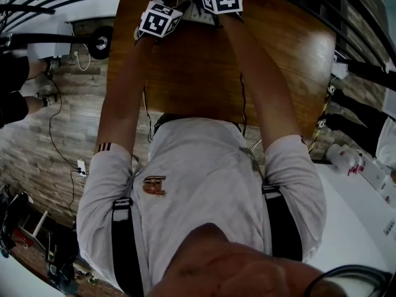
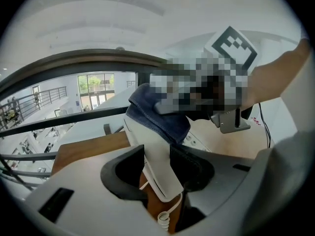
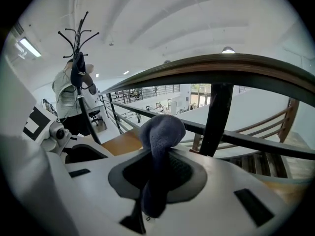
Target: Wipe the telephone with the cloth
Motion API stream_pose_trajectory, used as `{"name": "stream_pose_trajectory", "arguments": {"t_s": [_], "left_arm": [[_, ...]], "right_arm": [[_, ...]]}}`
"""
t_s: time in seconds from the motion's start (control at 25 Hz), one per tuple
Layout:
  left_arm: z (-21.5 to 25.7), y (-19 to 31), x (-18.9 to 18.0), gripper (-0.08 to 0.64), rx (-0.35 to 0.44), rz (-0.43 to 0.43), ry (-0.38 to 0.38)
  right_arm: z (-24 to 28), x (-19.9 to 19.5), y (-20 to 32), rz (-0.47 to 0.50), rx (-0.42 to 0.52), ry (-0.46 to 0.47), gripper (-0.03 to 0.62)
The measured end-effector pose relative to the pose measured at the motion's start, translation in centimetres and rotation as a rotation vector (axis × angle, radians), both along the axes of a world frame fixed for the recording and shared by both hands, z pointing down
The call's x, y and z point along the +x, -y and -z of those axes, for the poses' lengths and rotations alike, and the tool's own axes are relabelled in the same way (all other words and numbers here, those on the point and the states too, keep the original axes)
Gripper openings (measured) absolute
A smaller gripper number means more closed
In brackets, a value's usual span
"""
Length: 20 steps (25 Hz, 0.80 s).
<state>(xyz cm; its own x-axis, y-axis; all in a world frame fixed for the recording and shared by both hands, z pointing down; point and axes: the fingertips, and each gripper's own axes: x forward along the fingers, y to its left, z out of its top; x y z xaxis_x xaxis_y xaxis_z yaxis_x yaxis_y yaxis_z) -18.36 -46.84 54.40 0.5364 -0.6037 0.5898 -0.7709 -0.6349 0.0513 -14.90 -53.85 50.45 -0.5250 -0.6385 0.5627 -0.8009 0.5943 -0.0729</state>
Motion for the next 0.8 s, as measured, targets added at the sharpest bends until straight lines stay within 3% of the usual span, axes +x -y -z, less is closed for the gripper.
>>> {"name": "stream_pose_trajectory", "arguments": {"t_s": [0.52, 0.68, 0.8], "left_arm": [[0.0, -0.3, -0.1, 0.16, 0.016, 0.001, 0.005], [0.0, -0.4, -0.2, 0.16, 0.017, 0.006, 0.011], [0.1, -0.5, -0.2, 0.16, 0.023, 0.004, 0.004]], "right_arm": [[-1.3, 7.8, 0.2, -0.115, 0.027, -0.073, 0.078], [-0.7, 9.7, -0.3, -0.158, 0.038, -0.035, 0.078], [0.6, 8.9, -1.6, -0.148, 0.055, 0.028, 0.078]]}}
